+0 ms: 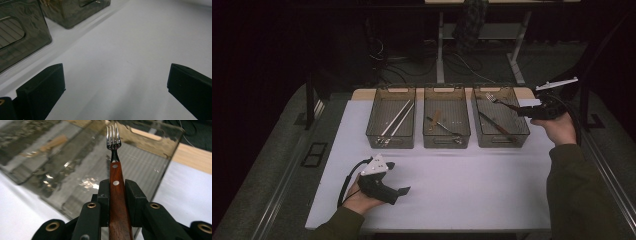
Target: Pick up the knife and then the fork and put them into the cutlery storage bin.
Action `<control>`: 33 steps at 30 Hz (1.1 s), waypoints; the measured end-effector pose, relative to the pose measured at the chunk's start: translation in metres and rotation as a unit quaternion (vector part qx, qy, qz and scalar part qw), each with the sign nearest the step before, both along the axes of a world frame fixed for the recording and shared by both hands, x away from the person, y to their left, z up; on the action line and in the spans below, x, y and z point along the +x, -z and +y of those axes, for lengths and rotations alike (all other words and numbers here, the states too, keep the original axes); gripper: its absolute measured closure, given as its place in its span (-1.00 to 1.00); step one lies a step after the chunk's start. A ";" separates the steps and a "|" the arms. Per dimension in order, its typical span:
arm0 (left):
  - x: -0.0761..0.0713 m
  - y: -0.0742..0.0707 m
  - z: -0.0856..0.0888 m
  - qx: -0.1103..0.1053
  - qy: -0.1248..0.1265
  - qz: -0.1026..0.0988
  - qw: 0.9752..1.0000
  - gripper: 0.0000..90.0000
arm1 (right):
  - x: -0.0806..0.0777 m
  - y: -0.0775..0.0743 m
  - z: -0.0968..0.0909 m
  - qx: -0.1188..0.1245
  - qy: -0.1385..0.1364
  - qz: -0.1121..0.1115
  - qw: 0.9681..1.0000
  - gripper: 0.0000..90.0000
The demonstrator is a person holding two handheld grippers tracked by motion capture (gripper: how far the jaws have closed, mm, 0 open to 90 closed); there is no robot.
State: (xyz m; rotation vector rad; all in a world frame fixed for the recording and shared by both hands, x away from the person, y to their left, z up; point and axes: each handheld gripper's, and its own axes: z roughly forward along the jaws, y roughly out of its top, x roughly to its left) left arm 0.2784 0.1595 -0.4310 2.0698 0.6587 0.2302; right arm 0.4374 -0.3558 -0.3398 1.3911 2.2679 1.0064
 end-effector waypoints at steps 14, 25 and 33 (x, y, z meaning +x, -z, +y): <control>0.000 -0.001 -0.001 -0.007 0.006 -0.003 1.000 -1.00 | 0.035 0.035 0.035 -0.038 0.027 0.058 0.997 0.66; -0.001 -0.002 -0.001 -0.005 0.007 -0.007 1.000 -1.00 | 0.039 0.045 0.041 -0.057 0.029 0.065 0.996 0.63; 0.001 -0.002 0.000 -0.008 0.006 -0.006 1.000 -1.00 | 0.032 0.036 0.038 -0.026 0.030 0.030 0.999 -0.04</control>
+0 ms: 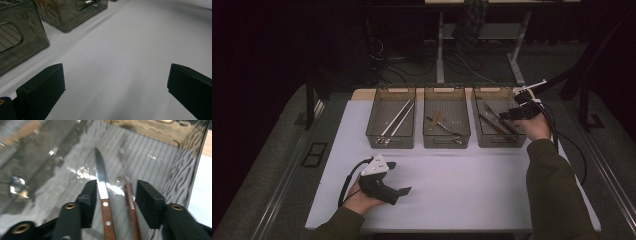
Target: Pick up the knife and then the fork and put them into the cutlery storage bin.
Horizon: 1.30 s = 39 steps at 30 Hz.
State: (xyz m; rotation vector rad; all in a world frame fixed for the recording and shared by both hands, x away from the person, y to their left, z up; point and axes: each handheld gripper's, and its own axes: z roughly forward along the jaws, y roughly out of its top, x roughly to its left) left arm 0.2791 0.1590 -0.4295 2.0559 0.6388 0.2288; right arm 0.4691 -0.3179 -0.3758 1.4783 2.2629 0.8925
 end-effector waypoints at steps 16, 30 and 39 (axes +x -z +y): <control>0.001 -0.003 0.005 -0.008 -0.007 -0.001 1.000 -1.00 | -0.056 -0.010 0.013 0.069 -0.039 -0.090 0.993 -0.70; 0.000 -0.003 0.005 -0.009 -0.005 0.001 1.000 -1.00 | -0.117 0.001 0.026 0.075 -0.088 -0.126 0.985 -0.74; -0.001 -0.003 0.005 -0.011 -0.003 -0.001 1.000 -1.00 | -0.145 0.016 0.028 0.096 -0.094 -0.128 0.983 -0.74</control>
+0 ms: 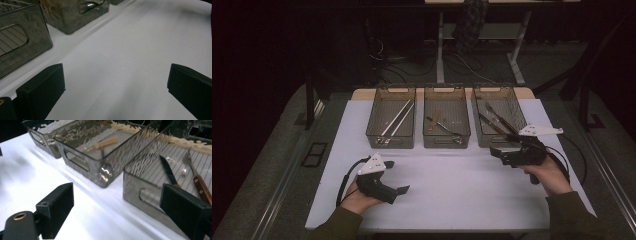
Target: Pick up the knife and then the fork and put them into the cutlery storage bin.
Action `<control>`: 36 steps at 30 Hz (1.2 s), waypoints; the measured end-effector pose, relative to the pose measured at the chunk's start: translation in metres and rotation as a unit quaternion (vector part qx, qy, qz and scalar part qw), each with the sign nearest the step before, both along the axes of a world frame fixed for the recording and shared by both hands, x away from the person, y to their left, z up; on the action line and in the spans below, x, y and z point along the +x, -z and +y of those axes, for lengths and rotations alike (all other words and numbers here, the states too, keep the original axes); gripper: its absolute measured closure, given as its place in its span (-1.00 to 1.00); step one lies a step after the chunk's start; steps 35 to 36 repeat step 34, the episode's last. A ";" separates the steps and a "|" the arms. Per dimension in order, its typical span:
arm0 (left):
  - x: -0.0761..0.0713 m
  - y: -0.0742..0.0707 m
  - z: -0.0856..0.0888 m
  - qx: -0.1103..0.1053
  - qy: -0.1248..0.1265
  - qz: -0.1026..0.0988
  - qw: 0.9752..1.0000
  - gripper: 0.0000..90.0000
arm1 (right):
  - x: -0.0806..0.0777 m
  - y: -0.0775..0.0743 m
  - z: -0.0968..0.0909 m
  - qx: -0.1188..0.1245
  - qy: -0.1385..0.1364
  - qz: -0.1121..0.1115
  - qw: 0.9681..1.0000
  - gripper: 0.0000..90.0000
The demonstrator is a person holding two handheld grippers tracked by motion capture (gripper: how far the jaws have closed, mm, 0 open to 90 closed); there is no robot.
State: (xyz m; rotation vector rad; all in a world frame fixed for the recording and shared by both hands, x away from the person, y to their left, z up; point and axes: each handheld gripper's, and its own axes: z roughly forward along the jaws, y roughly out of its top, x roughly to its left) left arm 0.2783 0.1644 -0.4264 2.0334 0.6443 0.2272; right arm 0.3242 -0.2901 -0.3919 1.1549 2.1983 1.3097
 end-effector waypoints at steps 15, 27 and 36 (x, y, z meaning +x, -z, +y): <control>-0.001 -0.001 0.000 -0.005 0.003 -0.001 1.000 -1.00 | -0.038 0.035 0.001 -0.001 -0.034 0.007 0.999 -0.74; -0.003 0.000 0.000 -0.006 0.008 0.002 1.000 -1.00 | -0.059 0.054 -0.006 -0.008 -0.048 0.011 0.999 -0.74; -0.004 0.000 -0.001 -0.006 0.010 0.001 1.000 -1.00 | -0.060 0.057 -0.006 -0.019 -0.053 0.015 0.998 -0.74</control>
